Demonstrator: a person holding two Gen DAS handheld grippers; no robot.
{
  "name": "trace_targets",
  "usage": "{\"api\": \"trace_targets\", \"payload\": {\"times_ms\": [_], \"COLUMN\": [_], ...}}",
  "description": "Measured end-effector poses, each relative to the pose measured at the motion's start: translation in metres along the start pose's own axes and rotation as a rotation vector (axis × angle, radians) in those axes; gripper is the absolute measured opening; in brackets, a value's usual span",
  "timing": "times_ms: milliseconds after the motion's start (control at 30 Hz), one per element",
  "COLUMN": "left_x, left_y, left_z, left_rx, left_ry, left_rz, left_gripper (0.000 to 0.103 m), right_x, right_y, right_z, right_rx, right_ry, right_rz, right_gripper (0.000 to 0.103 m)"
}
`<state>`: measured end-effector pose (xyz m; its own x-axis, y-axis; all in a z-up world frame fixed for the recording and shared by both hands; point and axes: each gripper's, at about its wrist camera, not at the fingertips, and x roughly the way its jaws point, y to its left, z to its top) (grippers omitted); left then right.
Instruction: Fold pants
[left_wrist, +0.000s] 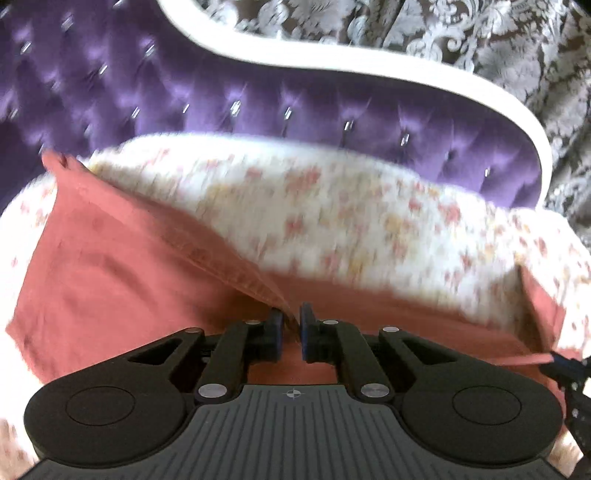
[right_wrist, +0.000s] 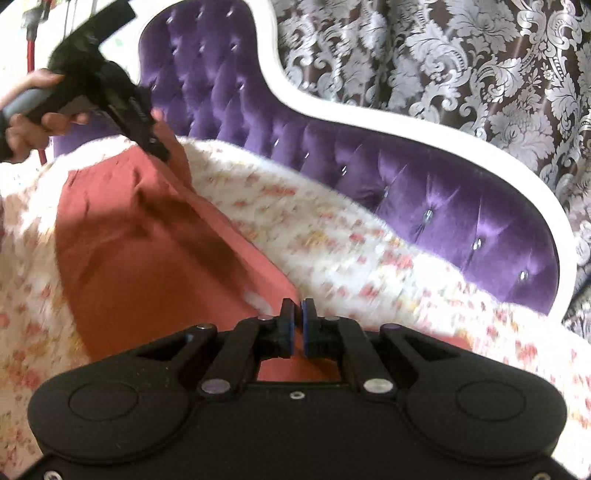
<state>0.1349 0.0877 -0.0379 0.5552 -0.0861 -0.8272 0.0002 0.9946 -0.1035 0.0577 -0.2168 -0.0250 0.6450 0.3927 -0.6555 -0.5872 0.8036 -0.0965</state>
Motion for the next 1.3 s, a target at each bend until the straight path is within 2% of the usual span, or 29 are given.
{"api": "trace_targets", "payload": {"times_ms": [167,267,367,400,433,467,500,633,767,900,967,1033,1100,1200,1300], "left_x": [0.021,0.035,0.039,0.041,0.041,0.042,0.043,0.043,0.043,0.043,0.044,0.044,0.044,0.044,0.043], "left_y": [0.015,0.023,0.022,0.022,0.023,0.023,0.024,0.021,0.017,0.017,0.021,0.024,0.026,0.026,0.025], "left_z": [-0.055,-0.071,-0.085,-0.087,-0.088,-0.089,-0.088,-0.094,-0.096,-0.096,-0.094,-0.092,-0.091,-0.092,-0.093], "left_rx": [-0.045,-0.052,-0.039,-0.041,-0.044,-0.044,-0.045,-0.023,-0.007,-0.012,-0.03,-0.049,-0.055,-0.053,-0.05], "left_ry": [0.081,0.11,0.102,0.102,0.096,0.094,0.093,0.085,0.074,0.076,0.088,0.1,0.105,0.101,0.094], "left_rz": [0.003,0.002,0.008,0.009,0.008,0.006,0.003,0.015,0.037,0.036,0.024,0.011,0.004,0.003,0.007], "left_gripper": [0.009,0.009,0.009,0.009,0.009,0.009,0.009,0.01,0.01,0.01,0.01,0.009,0.009,0.009,0.009], "right_x": [0.009,0.009,-0.006,-0.012,-0.018,-0.025,-0.029,-0.019,0.036,0.094,0.103,0.098,0.071,0.004,-0.065], "right_y": [0.028,0.03,0.027,0.026,0.023,0.019,0.017,-0.014,-0.045,-0.057,-0.058,-0.057,-0.055,-0.049,-0.044], "right_z": [-0.033,-0.039,-0.037,-0.036,-0.032,-0.03,-0.029,-0.014,-0.002,-0.01,-0.018,-0.016,-0.007,0.002,-0.02], "right_rx": [0.045,0.1,0.179,0.2,0.224,0.254,0.282,0.434,0.564,0.585,0.596,0.606,0.637,0.661,0.75], "right_ry": [0.084,0.096,0.058,0.042,0.025,0.001,-0.021,-0.059,0.071,0.253,0.308,0.291,0.207,0.003,-0.137], "right_rz": [0.004,0.006,0.02,0.022,0.011,-0.013,-0.038,-0.175,-0.334,-0.474,-0.52,-0.519,-0.503,-0.518,-0.535], "right_gripper": [0.01,0.016,0.02,0.024,0.03,0.044,0.053,0.054,0.054,0.051,0.048,0.005,0.006,0.006,0.006]}}
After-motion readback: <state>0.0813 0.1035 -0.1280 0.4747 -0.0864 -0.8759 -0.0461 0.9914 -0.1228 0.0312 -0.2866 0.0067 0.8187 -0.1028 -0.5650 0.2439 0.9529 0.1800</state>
